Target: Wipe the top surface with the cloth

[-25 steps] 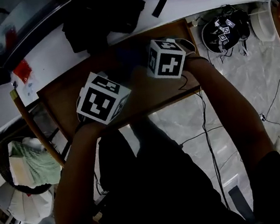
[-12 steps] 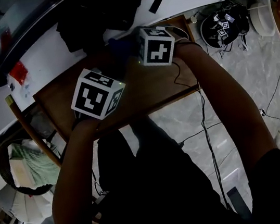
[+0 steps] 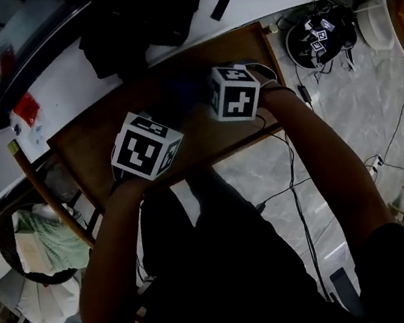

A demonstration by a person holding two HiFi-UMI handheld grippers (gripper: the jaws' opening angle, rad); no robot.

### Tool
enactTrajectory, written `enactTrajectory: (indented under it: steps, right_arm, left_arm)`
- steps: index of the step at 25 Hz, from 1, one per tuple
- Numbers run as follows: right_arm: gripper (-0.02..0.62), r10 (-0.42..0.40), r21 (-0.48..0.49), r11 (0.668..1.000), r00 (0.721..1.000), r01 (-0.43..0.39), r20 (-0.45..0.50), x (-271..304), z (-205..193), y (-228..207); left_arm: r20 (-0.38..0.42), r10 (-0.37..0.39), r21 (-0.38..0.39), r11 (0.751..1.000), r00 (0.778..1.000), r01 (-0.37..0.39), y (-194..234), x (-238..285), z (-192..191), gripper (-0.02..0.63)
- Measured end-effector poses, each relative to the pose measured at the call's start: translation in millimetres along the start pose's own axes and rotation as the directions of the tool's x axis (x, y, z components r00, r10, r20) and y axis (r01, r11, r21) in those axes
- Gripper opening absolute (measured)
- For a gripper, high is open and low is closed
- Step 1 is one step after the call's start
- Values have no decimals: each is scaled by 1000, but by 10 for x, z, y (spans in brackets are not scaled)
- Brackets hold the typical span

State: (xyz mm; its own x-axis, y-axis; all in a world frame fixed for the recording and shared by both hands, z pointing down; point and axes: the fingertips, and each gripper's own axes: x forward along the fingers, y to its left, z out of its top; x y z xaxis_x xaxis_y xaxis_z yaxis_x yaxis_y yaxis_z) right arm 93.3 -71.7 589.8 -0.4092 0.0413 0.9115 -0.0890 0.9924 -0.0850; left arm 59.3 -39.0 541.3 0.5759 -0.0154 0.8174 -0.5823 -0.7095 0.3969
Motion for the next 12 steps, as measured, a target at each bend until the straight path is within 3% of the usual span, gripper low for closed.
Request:
enactTrajectory:
  steps: [12]
  right_arm:
    - [89,96,60,994,995,-95,-24,38,-336,1095]
  left_arm:
    - [-67,-71,61,995,995,75,-569,148,-519,11]
